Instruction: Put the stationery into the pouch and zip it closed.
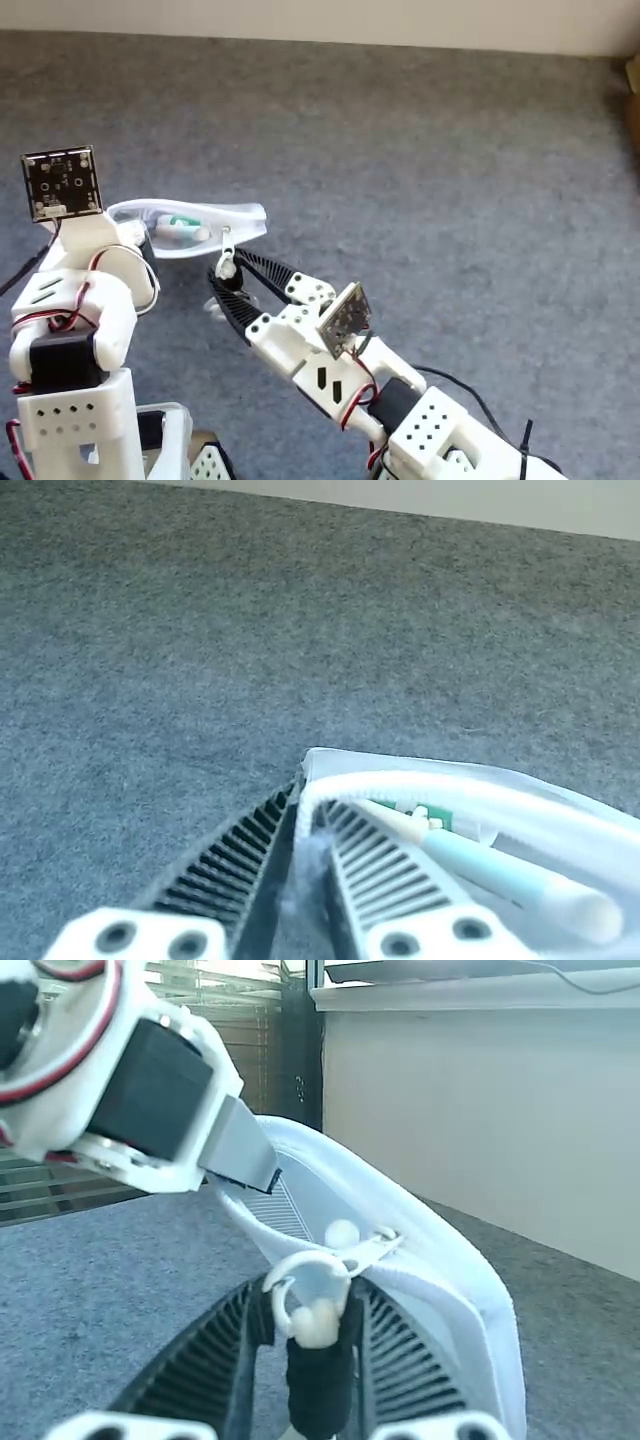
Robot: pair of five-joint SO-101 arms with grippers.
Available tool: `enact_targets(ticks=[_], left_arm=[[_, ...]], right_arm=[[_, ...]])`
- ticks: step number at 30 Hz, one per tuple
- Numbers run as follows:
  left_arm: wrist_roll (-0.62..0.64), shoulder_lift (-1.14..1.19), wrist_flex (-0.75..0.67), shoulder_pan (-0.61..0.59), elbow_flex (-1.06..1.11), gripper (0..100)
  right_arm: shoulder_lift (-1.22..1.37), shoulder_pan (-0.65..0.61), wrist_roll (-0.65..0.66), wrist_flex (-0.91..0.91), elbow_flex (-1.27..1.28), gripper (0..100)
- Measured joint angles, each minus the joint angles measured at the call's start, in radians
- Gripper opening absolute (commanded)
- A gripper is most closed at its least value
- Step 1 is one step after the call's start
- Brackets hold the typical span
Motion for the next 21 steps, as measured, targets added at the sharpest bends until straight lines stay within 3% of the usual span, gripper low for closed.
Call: enact_targets(ticks=[16, 21], left_arm=[[0.0, 0.0, 0.0, 0.0, 0.008, 1], [0.0, 0.0, 0.0, 0.0, 0.008, 1]], right_arm=[[-0.012, 0.043, 0.0, 0.043, 0.0, 0.8], [-0.023, 0.043, -0.002, 0.098, -0.002, 10.9]])
